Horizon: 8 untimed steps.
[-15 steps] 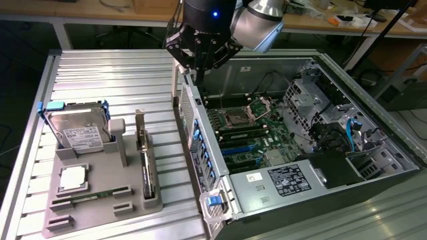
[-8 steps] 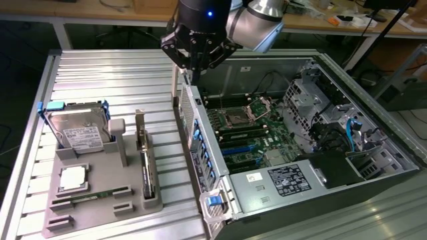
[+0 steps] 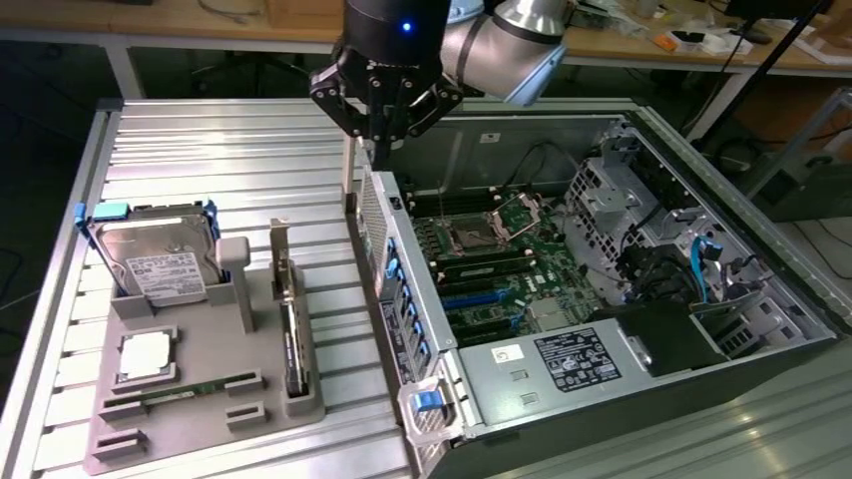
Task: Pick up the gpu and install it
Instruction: 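Reach for the gpu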
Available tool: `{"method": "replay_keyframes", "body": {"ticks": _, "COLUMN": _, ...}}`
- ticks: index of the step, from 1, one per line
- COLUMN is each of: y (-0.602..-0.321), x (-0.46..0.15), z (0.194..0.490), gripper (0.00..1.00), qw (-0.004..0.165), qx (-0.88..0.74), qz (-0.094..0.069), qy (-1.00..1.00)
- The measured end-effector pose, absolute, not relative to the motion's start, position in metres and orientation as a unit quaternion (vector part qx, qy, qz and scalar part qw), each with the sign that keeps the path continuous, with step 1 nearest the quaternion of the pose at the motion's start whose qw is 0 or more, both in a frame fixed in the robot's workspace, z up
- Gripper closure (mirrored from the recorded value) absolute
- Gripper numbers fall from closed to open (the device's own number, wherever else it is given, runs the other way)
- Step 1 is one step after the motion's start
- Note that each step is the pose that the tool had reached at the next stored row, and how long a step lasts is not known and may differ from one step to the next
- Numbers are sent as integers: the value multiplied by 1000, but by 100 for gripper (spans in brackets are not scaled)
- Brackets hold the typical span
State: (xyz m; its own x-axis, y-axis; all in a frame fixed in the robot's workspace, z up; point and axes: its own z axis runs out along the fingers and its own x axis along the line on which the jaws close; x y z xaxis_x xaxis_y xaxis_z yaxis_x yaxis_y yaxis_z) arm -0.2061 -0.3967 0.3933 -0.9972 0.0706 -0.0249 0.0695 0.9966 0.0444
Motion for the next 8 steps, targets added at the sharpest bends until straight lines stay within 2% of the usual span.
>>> {"method": "replay_keyframes", "body": {"ticks": 8, "y": -397, "x": -213, "z": 393, "gripper": 89, "qw": 13, "qx": 35, "qz": 22, "qy": 999}}
